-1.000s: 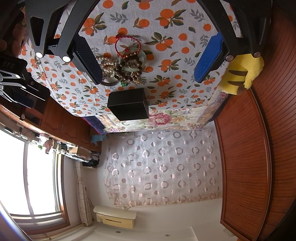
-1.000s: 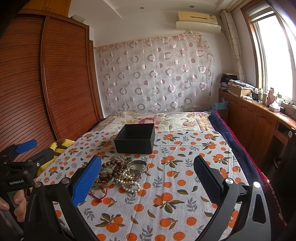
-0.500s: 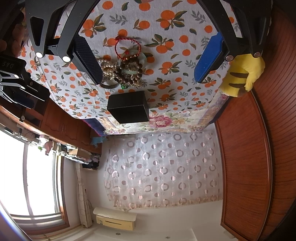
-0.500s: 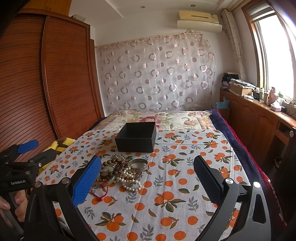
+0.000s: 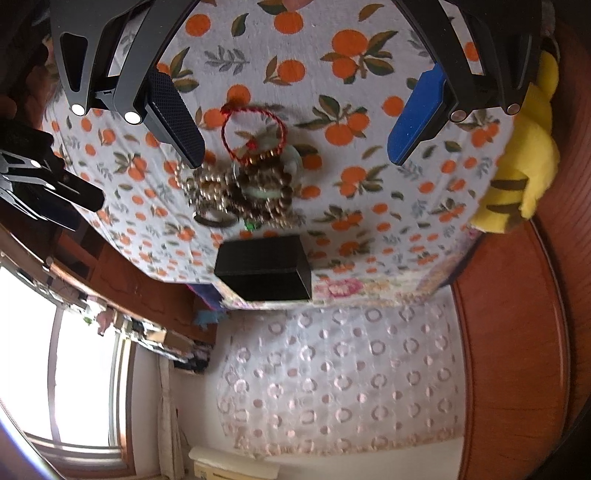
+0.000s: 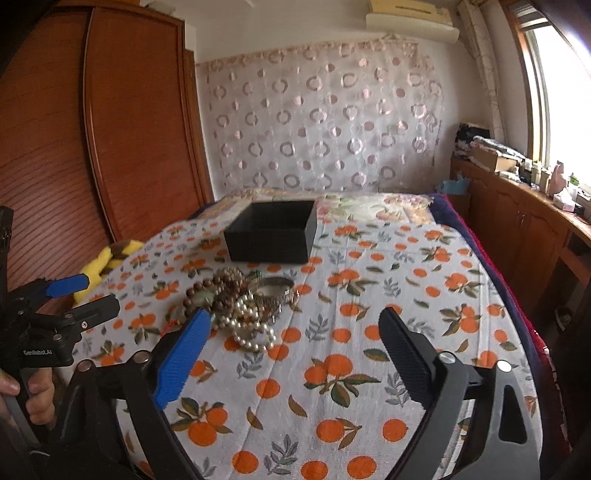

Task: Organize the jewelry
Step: 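Grasp the red string bracelet with the left tool while the right tool grasps the silver bangle, then carry both held pieces into the black box and open both tools, then grasp the brown wooden bead bracelet with the left tool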

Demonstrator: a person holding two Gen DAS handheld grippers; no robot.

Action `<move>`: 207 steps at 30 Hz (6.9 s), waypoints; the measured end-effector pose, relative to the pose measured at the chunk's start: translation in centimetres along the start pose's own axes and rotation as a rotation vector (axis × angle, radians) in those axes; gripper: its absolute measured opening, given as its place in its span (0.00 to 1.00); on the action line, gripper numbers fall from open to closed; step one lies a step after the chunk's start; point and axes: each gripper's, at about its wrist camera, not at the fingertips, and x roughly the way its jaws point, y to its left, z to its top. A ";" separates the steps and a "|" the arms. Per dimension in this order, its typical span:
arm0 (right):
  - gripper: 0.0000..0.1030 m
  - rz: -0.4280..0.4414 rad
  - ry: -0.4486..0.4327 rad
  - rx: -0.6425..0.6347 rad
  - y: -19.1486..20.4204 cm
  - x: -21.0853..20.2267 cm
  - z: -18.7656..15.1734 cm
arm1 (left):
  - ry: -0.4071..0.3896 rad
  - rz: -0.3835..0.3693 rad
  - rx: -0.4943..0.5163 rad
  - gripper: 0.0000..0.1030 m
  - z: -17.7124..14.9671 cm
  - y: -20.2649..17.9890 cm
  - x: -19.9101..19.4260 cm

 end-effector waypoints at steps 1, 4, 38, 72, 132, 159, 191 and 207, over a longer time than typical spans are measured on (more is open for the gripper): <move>0.85 0.004 0.013 -0.007 0.0 0.4 -0.2 | 0.013 -0.016 0.000 0.93 -0.2 0.1 0.4; 0.77 0.013 0.053 -0.025 0.1 1.9 -0.8 | 0.052 -0.048 -0.007 0.93 -0.7 0.2 1.6; 0.28 0.149 0.319 -0.062 -1.5 15.9 5.1 | 0.106 -0.159 -0.052 0.02 0.2 2.3 5.0; 0.05 0.132 0.104 -0.147 -2.6 16.9 12.7 | -0.022 -0.127 0.006 0.02 10.1 1.6 7.2; 0.07 0.073 0.132 -0.145 -6.5 16.9 10.4 | 0.124 -0.201 0.072 0.54 14.3 -1.1 18.0; 0.44 0.157 0.216 -0.069 -0.6 8.9 0.5 | 0.146 -0.092 -0.014 0.64 2.2 2.5 9.3; 0.44 0.186 0.220 -0.086 0.6 7.0 -1.7 | 0.165 -0.137 0.030 0.12 3.8 0.4 10.2; 0.44 0.159 0.252 -0.091 0.8 7.5 -1.8 | -0.020 -0.113 -0.019 0.12 3.8 1.8 1.6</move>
